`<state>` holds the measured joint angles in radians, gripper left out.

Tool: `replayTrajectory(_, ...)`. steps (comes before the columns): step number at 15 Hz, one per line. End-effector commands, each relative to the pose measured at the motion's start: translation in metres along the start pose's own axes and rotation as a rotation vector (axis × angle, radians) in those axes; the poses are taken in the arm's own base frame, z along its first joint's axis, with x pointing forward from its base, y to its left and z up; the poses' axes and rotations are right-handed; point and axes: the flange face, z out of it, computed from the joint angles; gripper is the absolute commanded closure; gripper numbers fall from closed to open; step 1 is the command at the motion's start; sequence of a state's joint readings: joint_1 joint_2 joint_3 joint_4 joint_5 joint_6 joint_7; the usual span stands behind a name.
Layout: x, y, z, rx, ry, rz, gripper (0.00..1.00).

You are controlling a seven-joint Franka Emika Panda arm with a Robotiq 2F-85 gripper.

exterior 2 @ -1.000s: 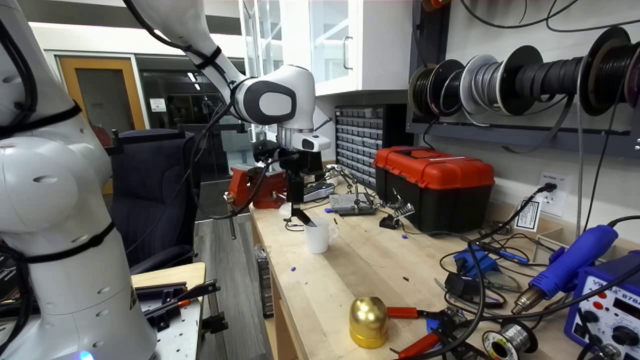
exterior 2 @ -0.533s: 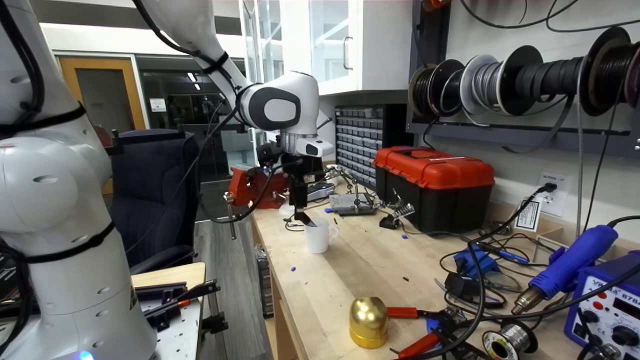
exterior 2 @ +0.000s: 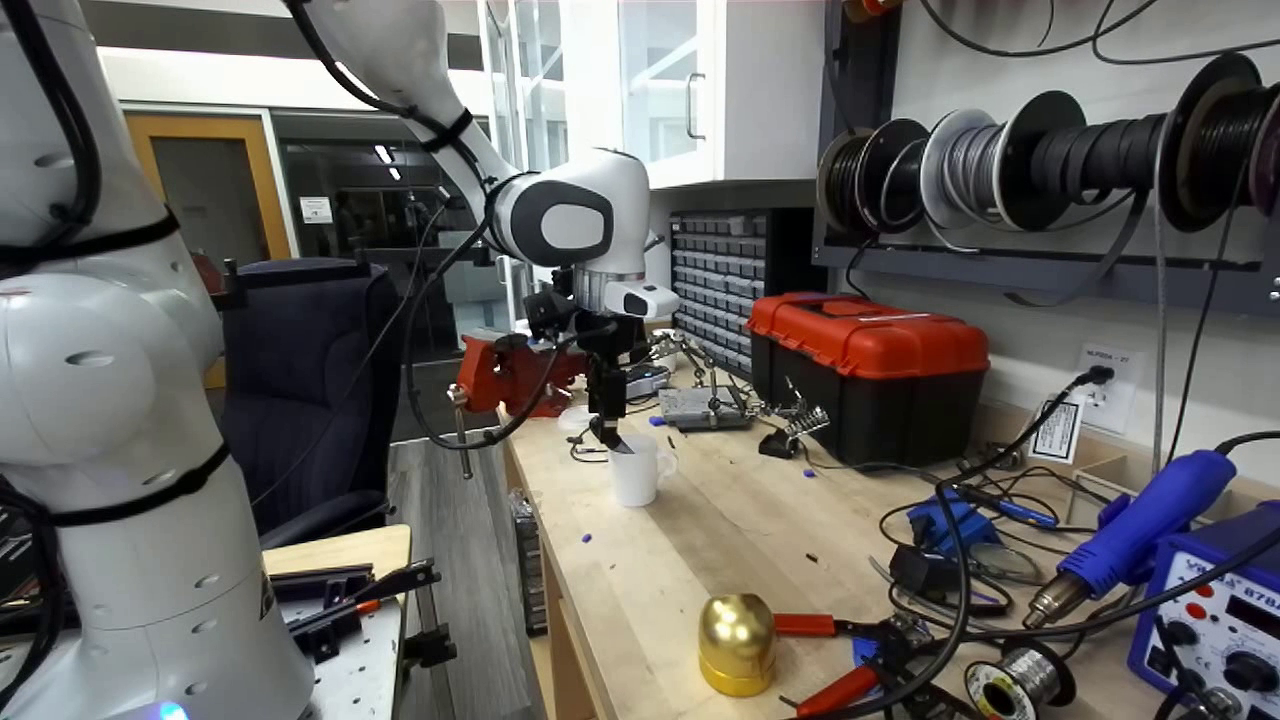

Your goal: Remove the marker from the mug cup and place it on the table

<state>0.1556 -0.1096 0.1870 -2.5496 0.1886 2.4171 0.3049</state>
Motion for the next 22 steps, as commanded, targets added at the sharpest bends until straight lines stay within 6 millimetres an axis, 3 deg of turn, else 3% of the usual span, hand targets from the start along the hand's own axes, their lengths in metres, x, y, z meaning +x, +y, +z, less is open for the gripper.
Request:
replayTrajectory(1, 0.01, 0.005, 0.001, 0.009, 0.007, -0.009, 0.0)
replayTrajectory(2, 0.011, 0.005, 0.001, 0.01, 0.004, -0.007, 0.18)
replayTrajectory(3, 0.012, 0.006, 0.002, 0.007, 0.0, -0.007, 0.26)
replayTrajectory(14, 0.014, 0.007, 0.0, 0.006, -0.007, 0.001, 0.98)
replayTrajectory(22, 0.008, 0.0, -0.015, 0.007, -0.012, 0.004, 0.94)
